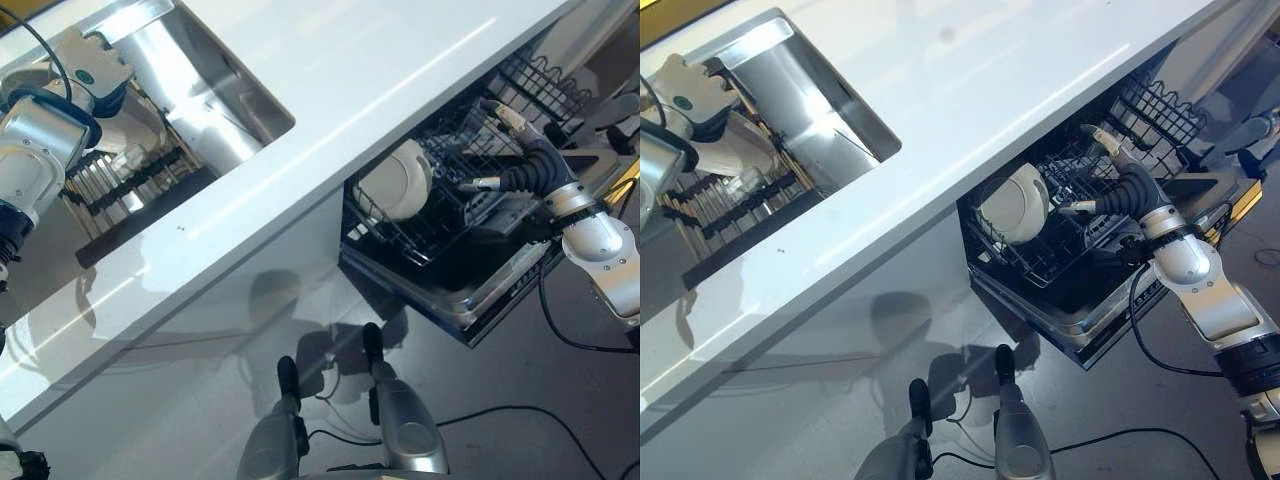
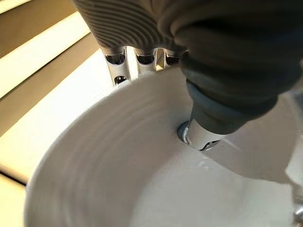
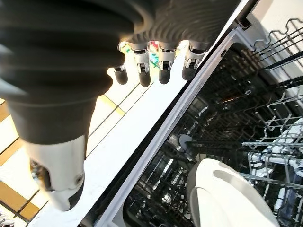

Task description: Pick up plates and place into dishwasher.

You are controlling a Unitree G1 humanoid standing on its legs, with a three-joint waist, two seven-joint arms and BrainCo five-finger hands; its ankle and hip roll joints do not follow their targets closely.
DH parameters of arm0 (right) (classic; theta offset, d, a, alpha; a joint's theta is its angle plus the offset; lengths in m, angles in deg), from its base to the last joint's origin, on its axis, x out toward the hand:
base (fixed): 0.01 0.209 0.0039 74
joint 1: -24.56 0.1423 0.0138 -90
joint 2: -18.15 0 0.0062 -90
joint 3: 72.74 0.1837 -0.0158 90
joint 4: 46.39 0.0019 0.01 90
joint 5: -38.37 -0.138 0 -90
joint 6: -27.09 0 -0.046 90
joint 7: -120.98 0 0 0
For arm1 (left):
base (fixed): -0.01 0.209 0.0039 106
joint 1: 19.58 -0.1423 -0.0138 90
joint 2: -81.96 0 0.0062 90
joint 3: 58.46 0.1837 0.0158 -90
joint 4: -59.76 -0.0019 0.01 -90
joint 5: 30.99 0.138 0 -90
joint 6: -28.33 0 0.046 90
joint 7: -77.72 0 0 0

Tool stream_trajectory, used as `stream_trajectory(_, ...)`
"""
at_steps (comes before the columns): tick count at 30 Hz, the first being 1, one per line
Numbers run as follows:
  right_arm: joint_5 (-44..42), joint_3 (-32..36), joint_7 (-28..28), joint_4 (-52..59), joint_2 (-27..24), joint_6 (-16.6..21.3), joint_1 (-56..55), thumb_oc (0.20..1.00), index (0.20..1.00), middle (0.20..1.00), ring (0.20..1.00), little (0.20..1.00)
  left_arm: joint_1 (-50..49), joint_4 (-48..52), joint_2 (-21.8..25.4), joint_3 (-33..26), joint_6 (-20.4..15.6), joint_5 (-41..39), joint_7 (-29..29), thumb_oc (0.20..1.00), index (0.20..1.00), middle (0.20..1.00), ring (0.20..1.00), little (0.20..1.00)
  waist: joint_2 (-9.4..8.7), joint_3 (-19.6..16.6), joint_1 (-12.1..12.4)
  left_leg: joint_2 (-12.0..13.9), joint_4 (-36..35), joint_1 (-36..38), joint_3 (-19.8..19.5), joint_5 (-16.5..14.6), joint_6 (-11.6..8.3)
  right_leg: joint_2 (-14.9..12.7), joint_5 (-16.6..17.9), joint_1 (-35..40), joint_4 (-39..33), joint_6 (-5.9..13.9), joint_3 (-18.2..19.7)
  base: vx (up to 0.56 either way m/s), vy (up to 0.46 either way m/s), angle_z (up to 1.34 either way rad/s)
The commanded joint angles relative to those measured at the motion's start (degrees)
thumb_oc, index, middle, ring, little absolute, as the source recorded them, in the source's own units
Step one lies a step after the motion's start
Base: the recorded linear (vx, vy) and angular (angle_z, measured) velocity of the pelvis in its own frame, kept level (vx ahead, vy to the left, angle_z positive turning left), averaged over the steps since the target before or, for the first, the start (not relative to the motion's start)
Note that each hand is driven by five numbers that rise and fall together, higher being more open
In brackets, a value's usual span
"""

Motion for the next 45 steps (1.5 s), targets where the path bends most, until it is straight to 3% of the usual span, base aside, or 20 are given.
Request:
stream_trajectory(1, -1.1, 2.2, -2.1, 2.1, -2.9, 3.4, 4.5, 1.0, 1.0, 1.0, 1.0, 1.0, 0.2, -1.8, 2.1, -2.7, 1.8, -0.1, 0.0, 0.2, 0.2, 0.2, 0.2, 0.2, -1.28, 0.6, -0.1, -4.3, 0.7, -3.2, 1.3, -1.8, 2.95, 2.3, -4.9, 1.4, 0.9, 3.07, -3.0, 0.0, 0.0, 0.0)
stream_trajectory(6, -1.5, 4.0, -0.8, 3.2, -2.3, 3.9, 2.0, 1.0, 1.0, 1.0, 1.0, 1.0, -1.9, -0.4, 3.7, -5.3, 3.1, -6.5, 7.9, 0.2, 0.2, 0.2, 0.2, 0.2, -1.0, -1.5, 0.2, -4.3, 0.7, -2.0, 0.9, -2.1, 2.81, 2.1, -5.4, 2.7, 0.8, 2.95, -3.5, 0.01, -0.018, 0.02)
stream_trajectory(9, -1.0, 6.3, -0.2, 5.1, -2.0, 4.2, -1.3, 1.0, 1.0, 1.0, 1.0, 1.0, -5.0, 1.0, 5.1, -9.4, 3.9, -17.7, 16.9, 0.2, 0.2, 0.2, 0.2, 0.2, -0.9, -3.2, 0.7, -4.4, 0.7, -0.8, 0.4, -2.5, 2.81, 2.1, -5.9, 4.1, 0.8, 2.8, -3.9, 0.02, -0.039, -0.01)
stream_trajectory(11, -1.0, 8.8, 0.8, 6.1, -1.1, 5.0, -4.2, 1.0, 1.0, 1.0, 1.0, 1.0, -9.3, 2.1, 5.5, -14.8, 1.5, -27.4, 23.4, 0.2, 0.2, 0.2, 0.2, 0.2, -0.98, -4.4, 1.3, -4.5, 0.7, 0.1, 0.1, -2.7, 2.9, 2.1, -6.3, 5.1, 0.8, 2.64, -4.2, 0.02, -0.045, 0.07)
stream_trajectory(13, -0.2, 10.6, 1.4, 7.1, 0.6, 5.9, -6.3, 1.0, 1.0, 1.0, 1.0, 1.0, -15.8, 3.2, 3.7, -23.3, -4.2, -35.8, 29.2, 0.2, 0.2, 0.2, 0.2, 0.2, -0.9, -5.9, 2.0, -4.6, 0.7, 1.1, -0.1, -3.0, 2.96, 2.2, -6.8, 6.3, 0.8, 2.41, -4.4, 0.02, -0.039, 0.16)
stream_trajectory(15, 0.5, 11.4, 2.5, 7.9, 2.9, 6.4, -7.0, 1.0, 1.0, 1.0, 1.0, 1.0, -23.1, 5.8, 0.4, -32.4, -9.1, -40.8, 31.2, 0.2, 0.2, 0.2, 0.2, 0.2, -0.63, -7.6, 2.7, -4.6, 0.8, 2.1, -0.2, -3.4, 2.93, 2.1, -7.3, 7.6, 0.9, 2.21, -4.6, 0.05, -0.029, 0.09)
stream_trajectory(17, 1.3, 10.8, 3.4, 8.3, 5.4, 6.5, -6.4, 1.0, 1.0, 1.0, 1.0, 1.0, -29.0, 9.4, -3.8, -39.3, -12.0, -42.5, 30.9, 0.2, 0.2, 0.2, 0.2, 0.2, -0.31, -9.5, 3.3, -4.6, 0.8, 3.2, -0.5, -3.7, 2.86, 2.0, -7.9, 9.0, 0.9, 1.98, -4.8, 0.06, -0.02, 0.04)
stream_trajectory(19, 1.8, 9.2, 3.8, 8.3, 7.1, 6.2, -4.7, 1.0, 1.0, 1.0, 1.0, 1.0, -32.0, 12.3, -6.9, -42.4, -13.6, -43.4, 29.8, 0.2, 0.2, 0.2, 0.2, 0.2, -0.13, -11.4, 3.7, -4.5, 0.9, 4.4, -0.5, -4.2, 2.85, 2.0, -8.5, 10.4, 0.8, 1.8, -4.9, 0.07, -0.029, 0.1)
stream_trajectory(26, -0.4, 3.6, 5.5, 7.1, 12.3, 5.6, 0.6, 1.0, 1.0, 1.0, 1.0, 1.0, -35.2, 17.2, -14.5, -43.4, -20.0, -49.5, 25.0, 0.2, 0.2, 0.2, 0.2, 0.2, -0.08, -16.4, 5.4, -4.6, 0.9, 7.9, -1.2, -5.5, 3.15, 2.2, -9.8, 14.2, 0.8, 1.51, -5.0, 0.08, -0.029, 0.09)
stream_trajectory(36, -5.4, -4.3, 9.6, 0.8, 18.9, 0.1, 10.4, 1.0, 1.0, 1.0, 1.0, 1.0, -32.7, 21.3, -23.1, -37.7, -27.0, -52.9, 16.8, 0.2, 0.2, 0.2, 0.2, 0.2, -0.89, -19.4, 7.4, -4.8, 0.8, 10.7, -2.2, -6.8, 3.79, 2.2, -10.4, 17.2, 0.4, 1.3, -5.5, 0.01, -0.016, 0.01)
stream_trajectory(45, -8.5, -8.0, 9.8, -7.9, 21.9, -3.7, 16.0, 1.0, 1.0, 1.0, 1.0, 1.0, -31.8, 25.4, -27.5, -31.7, -26.5, -52.7, 11.4, 0.2, 0.2, 0.2, 0.2, 0.2, -1.53, -20.6, 8.8, -4.8, 0.4, 11.8, -3.1, -7.1, 4.31, 2.2, -10.4, 18.2, 0.2, 1.26, -5.7, 0.0, -0.01, 0.02)
